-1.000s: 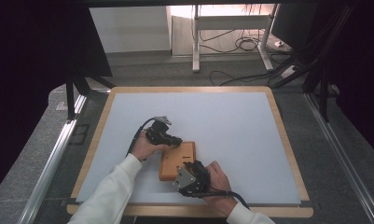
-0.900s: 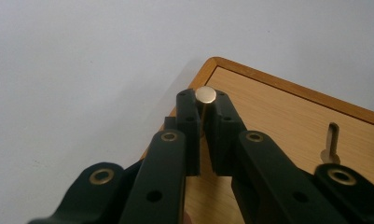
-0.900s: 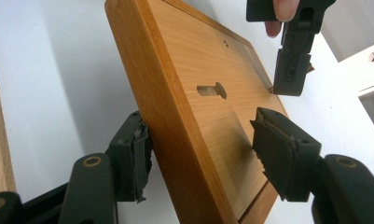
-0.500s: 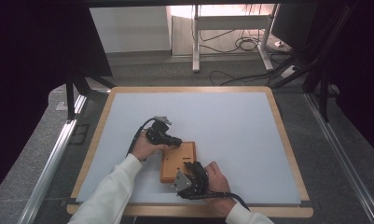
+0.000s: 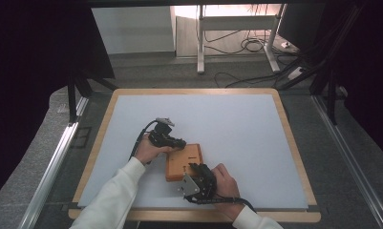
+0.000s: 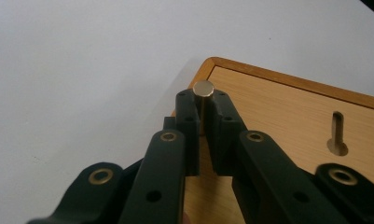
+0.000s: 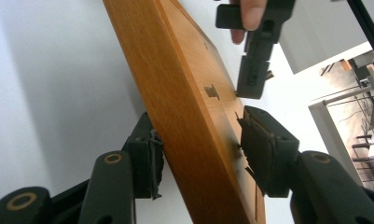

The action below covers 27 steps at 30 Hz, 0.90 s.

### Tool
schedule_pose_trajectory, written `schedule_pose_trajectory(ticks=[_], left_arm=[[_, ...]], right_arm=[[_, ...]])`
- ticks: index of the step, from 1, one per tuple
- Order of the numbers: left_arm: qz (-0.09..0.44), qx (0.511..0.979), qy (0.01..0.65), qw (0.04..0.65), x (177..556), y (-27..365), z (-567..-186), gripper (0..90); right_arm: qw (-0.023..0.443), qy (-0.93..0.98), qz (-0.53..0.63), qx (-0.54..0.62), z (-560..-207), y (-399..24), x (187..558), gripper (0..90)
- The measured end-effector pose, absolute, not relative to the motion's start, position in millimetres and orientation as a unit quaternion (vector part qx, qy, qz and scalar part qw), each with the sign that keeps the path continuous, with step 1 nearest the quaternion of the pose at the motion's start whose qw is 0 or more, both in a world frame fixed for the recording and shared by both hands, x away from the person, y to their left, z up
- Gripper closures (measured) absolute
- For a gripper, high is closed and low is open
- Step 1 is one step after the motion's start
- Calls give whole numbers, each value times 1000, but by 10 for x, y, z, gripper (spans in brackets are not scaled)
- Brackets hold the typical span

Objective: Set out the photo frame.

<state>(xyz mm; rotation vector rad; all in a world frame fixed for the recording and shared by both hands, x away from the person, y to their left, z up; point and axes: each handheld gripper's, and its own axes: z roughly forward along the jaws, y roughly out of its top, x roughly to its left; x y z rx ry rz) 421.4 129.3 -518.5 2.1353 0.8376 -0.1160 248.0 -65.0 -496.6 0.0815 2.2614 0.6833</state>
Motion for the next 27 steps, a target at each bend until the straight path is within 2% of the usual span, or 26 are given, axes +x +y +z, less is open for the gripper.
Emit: schedule_pose_trajectory(ticks=[8, 12, 19, 27], left_arm=[[-43, 848, 330, 413, 4208, 1308, -5168, 800], [-38, 840, 337, 423, 4211, 1384, -5135, 709], [-2, 815, 355, 457, 4136, 1597, -5005, 485], [20, 811, 353, 466, 3994, 1765, -4938, 421]], right_arm=[[382, 886, 262, 28, -4899, -643, 2497, 548], [382, 885, 263, 29, -4843, -644, 2522, 575], [385, 886, 257, 16, -4777, -628, 2558, 600], [382, 888, 255, 11, -4733, -653, 2587, 610]])
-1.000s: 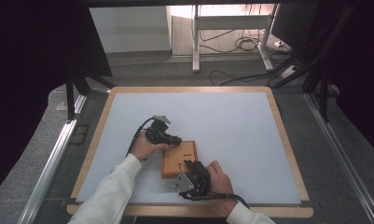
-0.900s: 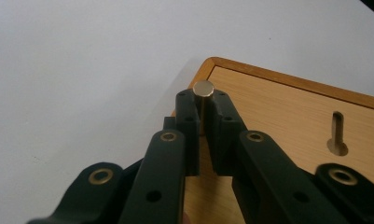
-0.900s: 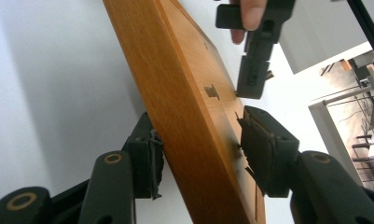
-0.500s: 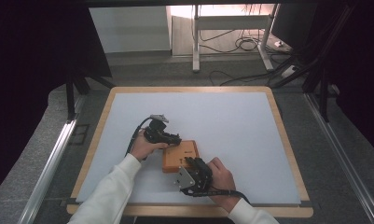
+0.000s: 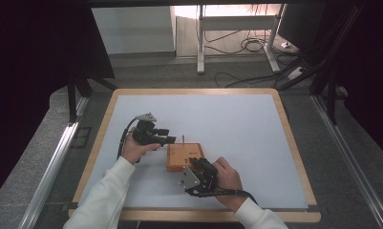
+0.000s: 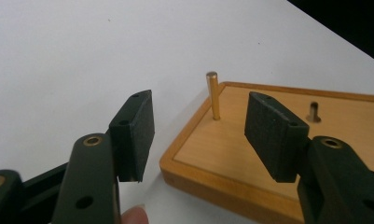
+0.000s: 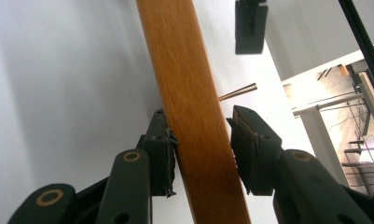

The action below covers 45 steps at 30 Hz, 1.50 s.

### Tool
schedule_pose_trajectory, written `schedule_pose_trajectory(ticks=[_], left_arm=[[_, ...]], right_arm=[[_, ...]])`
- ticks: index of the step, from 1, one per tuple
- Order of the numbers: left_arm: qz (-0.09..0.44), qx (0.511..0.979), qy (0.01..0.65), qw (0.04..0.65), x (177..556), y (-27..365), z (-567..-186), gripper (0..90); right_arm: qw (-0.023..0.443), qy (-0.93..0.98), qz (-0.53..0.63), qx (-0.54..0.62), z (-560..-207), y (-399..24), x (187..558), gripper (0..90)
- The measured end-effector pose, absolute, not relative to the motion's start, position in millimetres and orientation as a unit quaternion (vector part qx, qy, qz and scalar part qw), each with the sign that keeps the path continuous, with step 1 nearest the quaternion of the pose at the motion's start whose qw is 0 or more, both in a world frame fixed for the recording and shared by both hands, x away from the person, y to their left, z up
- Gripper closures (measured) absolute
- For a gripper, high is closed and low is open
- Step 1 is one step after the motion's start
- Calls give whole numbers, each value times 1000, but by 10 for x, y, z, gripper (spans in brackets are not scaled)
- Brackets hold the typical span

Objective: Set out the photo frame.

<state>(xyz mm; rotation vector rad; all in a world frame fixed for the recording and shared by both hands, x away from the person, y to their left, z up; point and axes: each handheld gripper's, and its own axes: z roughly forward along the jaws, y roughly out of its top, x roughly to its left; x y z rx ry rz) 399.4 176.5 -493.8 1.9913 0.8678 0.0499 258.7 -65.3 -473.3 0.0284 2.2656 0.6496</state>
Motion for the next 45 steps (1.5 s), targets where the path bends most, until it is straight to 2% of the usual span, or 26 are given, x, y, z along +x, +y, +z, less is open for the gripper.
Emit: schedule_pose_trajectory(ticks=[8, 22, 45], left_arm=[[36, 821, 351, 448, 3826, 1845, -4985, 376], [51, 805, 378, 455, 3639, 2160, -5091, 349], [53, 826, 365, 427, 3599, 2070, -5222, 341]], right_arm=[[383, 888, 255, 12, -4694, -669, 2606, 627], [382, 890, 249, 11, -4584, -700, 2682, 658], [353, 904, 240, 8, -4359, -658, 2908, 698]])
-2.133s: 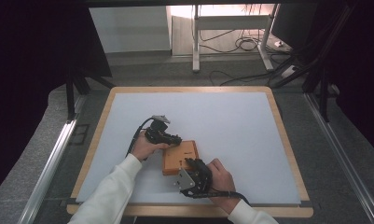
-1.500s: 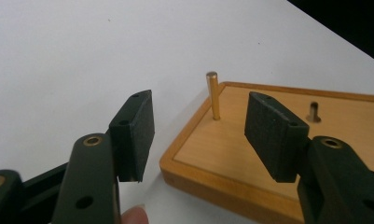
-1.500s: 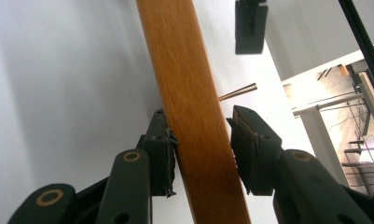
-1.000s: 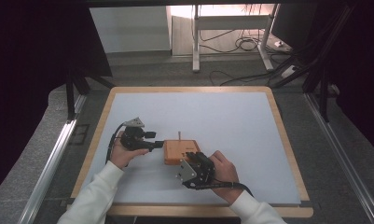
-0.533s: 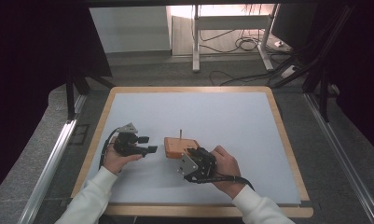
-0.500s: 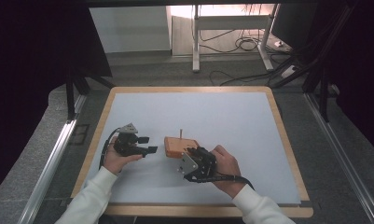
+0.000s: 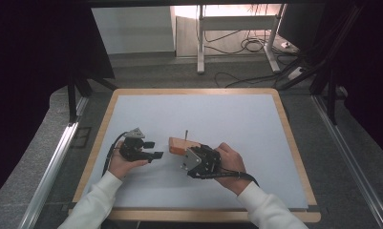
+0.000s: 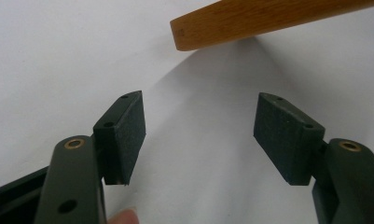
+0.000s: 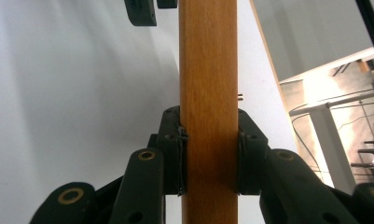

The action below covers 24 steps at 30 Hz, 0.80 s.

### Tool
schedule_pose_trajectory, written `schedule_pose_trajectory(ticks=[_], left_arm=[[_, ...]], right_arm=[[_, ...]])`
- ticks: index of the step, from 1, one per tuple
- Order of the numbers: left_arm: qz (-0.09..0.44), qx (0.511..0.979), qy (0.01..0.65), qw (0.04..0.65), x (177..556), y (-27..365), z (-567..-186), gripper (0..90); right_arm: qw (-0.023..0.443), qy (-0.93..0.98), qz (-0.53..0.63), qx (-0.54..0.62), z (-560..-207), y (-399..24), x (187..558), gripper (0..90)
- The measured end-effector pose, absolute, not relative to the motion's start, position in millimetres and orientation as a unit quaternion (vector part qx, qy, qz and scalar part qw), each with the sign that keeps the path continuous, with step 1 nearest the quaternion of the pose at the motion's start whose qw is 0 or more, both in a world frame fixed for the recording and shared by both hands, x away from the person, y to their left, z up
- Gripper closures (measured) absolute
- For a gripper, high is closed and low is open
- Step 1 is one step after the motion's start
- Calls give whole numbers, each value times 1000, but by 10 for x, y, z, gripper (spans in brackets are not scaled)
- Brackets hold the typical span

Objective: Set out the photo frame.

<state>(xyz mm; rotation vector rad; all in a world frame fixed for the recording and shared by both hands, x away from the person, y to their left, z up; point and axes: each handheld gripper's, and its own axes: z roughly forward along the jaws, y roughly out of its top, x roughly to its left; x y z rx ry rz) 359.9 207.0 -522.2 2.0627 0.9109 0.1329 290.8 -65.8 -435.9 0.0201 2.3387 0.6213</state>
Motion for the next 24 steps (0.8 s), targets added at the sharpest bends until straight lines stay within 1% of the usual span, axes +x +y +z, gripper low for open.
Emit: schedule_pose_trajectory(ticks=[16, 24], left_arm=[[54, 826, 366, 425, 3610, 2080, -5260, 347], [54, 825, 366, 426, 3615, 2080, -5265, 347]], right_arm=[[297, 921, 251, 15, -4120, -602, 3066, 699], [240, 930, 276, 20, -3983, -669, 3080, 698]])
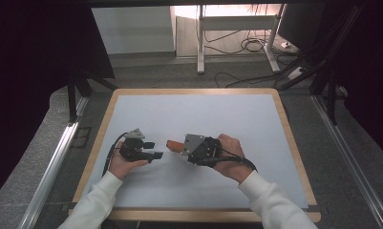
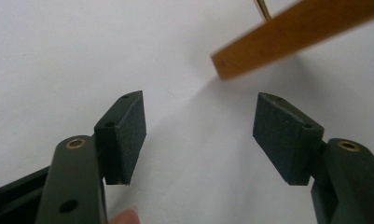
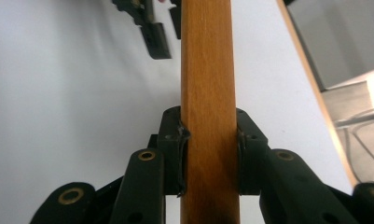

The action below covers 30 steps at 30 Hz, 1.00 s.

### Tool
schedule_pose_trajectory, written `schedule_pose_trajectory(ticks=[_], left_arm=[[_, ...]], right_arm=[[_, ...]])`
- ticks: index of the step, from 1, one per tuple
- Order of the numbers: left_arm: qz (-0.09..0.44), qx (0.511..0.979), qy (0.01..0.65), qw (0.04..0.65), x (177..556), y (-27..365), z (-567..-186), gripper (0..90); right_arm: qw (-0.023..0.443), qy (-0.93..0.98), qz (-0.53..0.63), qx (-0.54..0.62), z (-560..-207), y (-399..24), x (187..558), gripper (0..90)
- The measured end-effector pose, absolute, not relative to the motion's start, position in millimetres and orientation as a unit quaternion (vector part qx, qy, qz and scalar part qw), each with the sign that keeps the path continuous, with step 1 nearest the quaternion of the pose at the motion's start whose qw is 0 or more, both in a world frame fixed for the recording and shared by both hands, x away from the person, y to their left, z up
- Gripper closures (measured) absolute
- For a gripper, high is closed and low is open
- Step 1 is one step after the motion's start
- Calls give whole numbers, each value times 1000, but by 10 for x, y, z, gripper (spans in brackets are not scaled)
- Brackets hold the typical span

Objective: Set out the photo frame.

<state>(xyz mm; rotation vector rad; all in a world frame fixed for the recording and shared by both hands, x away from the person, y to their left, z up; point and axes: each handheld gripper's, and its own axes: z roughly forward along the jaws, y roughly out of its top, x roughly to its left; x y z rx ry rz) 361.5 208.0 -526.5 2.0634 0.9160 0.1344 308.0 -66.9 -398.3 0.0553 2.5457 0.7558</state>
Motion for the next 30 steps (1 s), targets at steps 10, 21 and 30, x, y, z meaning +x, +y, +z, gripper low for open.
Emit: schedule_pose_trajectory(ticks=[10, 21, 30], left_arm=[[52, 828, 365, 423, 3618, 2064, -5274, 347], [50, 829, 364, 422, 3620, 2058, -5284, 345], [51, 832, 361, 419, 3627, 2052, -5291, 344]], right_arm=[[213, 936, 278, 28, -3917, -724, 3180, 693], [222, 932, 284, 48, -3908, -611, 3448, 672], [233, 927, 284, 75, -3923, -648, 3641, 608]])
